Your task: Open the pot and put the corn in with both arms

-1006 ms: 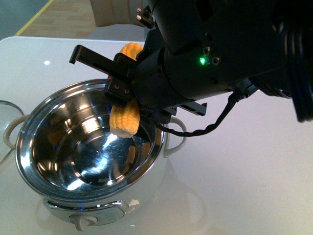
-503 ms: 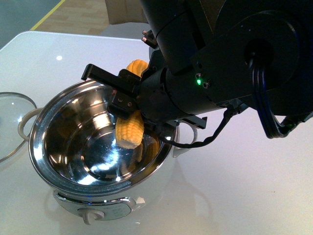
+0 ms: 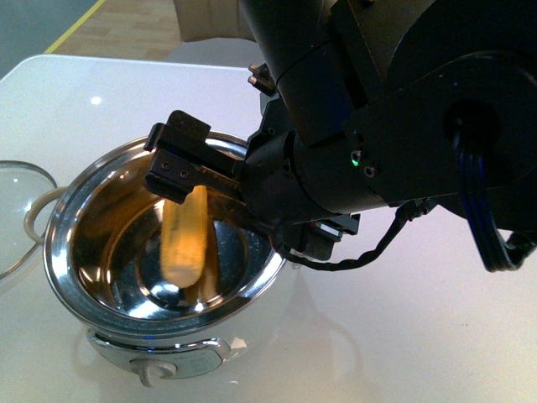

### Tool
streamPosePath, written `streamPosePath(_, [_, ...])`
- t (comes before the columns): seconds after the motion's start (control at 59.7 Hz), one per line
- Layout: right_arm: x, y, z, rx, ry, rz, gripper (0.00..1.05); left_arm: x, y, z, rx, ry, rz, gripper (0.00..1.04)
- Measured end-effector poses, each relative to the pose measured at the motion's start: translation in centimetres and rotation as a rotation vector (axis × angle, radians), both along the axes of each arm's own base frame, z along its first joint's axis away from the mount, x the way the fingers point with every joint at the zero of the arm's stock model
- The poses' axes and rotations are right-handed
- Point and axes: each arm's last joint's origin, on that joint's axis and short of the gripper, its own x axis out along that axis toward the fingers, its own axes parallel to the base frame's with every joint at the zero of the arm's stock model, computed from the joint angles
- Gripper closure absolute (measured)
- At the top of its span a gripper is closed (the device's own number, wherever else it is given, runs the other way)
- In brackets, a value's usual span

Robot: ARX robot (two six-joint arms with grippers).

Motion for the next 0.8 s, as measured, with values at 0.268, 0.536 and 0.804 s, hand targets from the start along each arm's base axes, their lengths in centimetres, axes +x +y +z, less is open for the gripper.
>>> streamPosePath(0.268, [0.0, -7.0, 3.3, 0.065, -0.087, -0.175, 0.09, 0.0, 0.0, 0.0, 0.000, 0.000, 0.000, 0.07])
streamPosePath(0.536, [-4.1, -16.6, 7.6, -0.103, -0.285, -0.350, 0.09, 0.0, 0.0, 0.0, 0.000, 0.000, 0.000, 0.07])
streamPosePath(0.804, [-10.5, -23.0, 9.0, -0.291, -0.321, -0.453, 0.09, 0.0, 0.0, 0.0, 0.000, 0.000, 0.000, 0.07])
